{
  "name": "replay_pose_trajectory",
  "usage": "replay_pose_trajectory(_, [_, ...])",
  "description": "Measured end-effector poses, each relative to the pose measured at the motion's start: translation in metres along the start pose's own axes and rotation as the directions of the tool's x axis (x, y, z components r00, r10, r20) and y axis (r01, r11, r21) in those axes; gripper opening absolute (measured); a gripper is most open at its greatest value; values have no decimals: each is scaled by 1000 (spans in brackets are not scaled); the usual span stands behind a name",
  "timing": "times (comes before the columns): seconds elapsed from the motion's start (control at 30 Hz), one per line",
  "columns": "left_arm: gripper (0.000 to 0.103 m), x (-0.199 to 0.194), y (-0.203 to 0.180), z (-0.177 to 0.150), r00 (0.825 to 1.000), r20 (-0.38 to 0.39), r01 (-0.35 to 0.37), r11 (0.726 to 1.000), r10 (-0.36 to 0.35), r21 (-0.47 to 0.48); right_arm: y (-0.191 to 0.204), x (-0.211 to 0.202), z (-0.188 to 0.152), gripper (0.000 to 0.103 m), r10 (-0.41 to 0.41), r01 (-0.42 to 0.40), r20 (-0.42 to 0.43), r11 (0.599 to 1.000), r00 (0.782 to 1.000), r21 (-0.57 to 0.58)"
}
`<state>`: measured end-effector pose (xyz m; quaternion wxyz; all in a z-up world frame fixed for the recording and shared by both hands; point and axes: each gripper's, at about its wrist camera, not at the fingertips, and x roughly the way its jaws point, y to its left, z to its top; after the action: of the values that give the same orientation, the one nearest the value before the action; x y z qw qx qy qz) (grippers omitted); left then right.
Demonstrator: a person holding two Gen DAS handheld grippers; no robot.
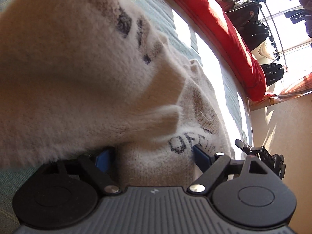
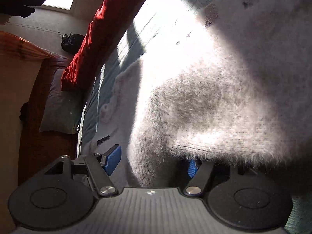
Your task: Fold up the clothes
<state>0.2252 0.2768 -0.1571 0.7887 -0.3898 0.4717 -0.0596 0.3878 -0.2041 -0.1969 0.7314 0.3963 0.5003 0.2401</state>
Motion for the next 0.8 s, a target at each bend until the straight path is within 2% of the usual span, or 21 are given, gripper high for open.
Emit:
replay_pose_trajectory(0.07, [86, -7, 9, 2, 999, 33, -20, 1000, 20, -2, 1, -7, 1, 71, -46, 48, 57, 998, 997, -28])
replay_pose_trajectory(0.13, [85, -11, 22, 7, 997, 70, -32, 998, 36, -54, -4, -15, 2, 71, -90, 93, 129, 995, 988, -23])
replay_pose_trajectory(0.17, [85, -11, 28, 9, 996, 83, -28, 996, 35, -84, -9, -15, 5, 71, -85, 86, 144, 996, 986, 2])
replay_pose_trajectory(0.23, [85, -3, 34, 16, 998, 70, 7, 993, 1, -115, -21, -11, 11, 71, -60, 52, 154, 997, 986, 59])
replay_pose_trajectory(0.33, [86, 12, 30, 28, 998, 58, -5, 992, 13, -123, -33, -3, 21, 77, -23, 4, 161, 993, 987, 118])
replay_pose_trajectory(0.47, [85, 11, 22, 38, 997, 68, -28, 995, 35, -97, -19, 1, 33, 77, -19, 8, 153, 998, 988, 68])
replay_pose_trajectory(0.6, [84, -5, 25, 26, 991, 115, -62, 998, 64, -20, -14, -1, 32, 76, -57, 56, 127, 998, 990, 15])
replay_pose_trajectory(0.67, [77, -9, 29, 23, 988, 127, -86, 996, 84, 11, -13, -1, 31, 74, -81, 84, 110, 996, 991, -20])
replay_pose_trajectory(0.73, [63, -11, 38, 26, 987, 131, -90, 996, 93, -30, -13, 0, 33, 64, -98, 102, 101, 994, 990, -42])
replay_pose_trajectory(0.77, [59, -10, 39, 28, 985, 130, -111, 993, 115, -36, -13, 2, 35, 60, -105, 110, 101, 993, 989, -45])
replay_pose_trajectory(0.8, [45, -9, 39, 30, 982, 128, -132, 990, 136, -41, -11, 3, 37, 53, -120, 126, 100, 990, 988, -61])
